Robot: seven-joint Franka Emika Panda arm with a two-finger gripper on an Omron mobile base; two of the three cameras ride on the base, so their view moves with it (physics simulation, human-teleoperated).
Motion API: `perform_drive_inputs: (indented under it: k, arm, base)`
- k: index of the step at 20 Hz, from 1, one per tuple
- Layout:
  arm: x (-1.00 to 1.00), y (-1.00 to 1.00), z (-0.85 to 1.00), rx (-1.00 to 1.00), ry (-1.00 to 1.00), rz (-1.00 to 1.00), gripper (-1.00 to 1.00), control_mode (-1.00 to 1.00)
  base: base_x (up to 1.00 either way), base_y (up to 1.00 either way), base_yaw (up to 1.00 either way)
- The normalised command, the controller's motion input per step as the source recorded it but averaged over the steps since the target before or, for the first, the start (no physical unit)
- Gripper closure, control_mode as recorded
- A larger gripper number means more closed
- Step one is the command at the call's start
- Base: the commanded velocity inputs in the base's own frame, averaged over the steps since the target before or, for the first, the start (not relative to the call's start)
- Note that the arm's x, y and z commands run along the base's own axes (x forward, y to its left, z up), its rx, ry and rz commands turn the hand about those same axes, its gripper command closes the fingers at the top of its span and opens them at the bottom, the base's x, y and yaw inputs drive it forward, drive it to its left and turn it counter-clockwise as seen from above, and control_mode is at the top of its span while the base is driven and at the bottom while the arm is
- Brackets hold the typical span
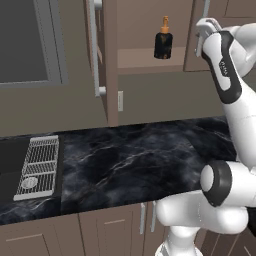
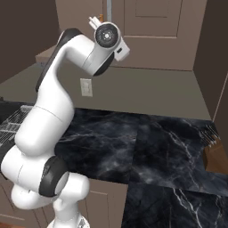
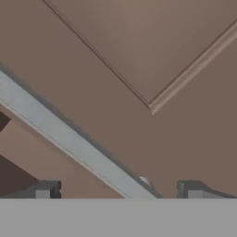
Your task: Open the cabinet. Pick the soap dispenser and place it next to the sink. Then close the cabinet.
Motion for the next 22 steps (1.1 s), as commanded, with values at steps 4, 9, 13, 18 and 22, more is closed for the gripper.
perform_drive_inputs:
  k: [4,9,13,18,22]
  arm:
    - [0.41,-0.02,0.0,0.0,0.0,0.0,-1.0,-1.0]
    - [0.31,-0.11,0.0,0.0,0.0,0.0,-1.0,-1.0]
    - [0.33,0.0,0.0,0.0,0.0,0.01,-1.0,-1.0]
    - [0.03,0.0,0.0,0.0,0.0,0.01,-1.0,-1.0]
    - [0.0,0.0,0.0,0.0,0.0,0.0,1.0,-1.0]
  base:
    - [0.0,0.0,0.0]
    - [0.0,0.0,0.0]
    - [0.0,0.0,0.0]
    - [0.0,0.0,0.0]
    - [0.0,0.0,0.0]
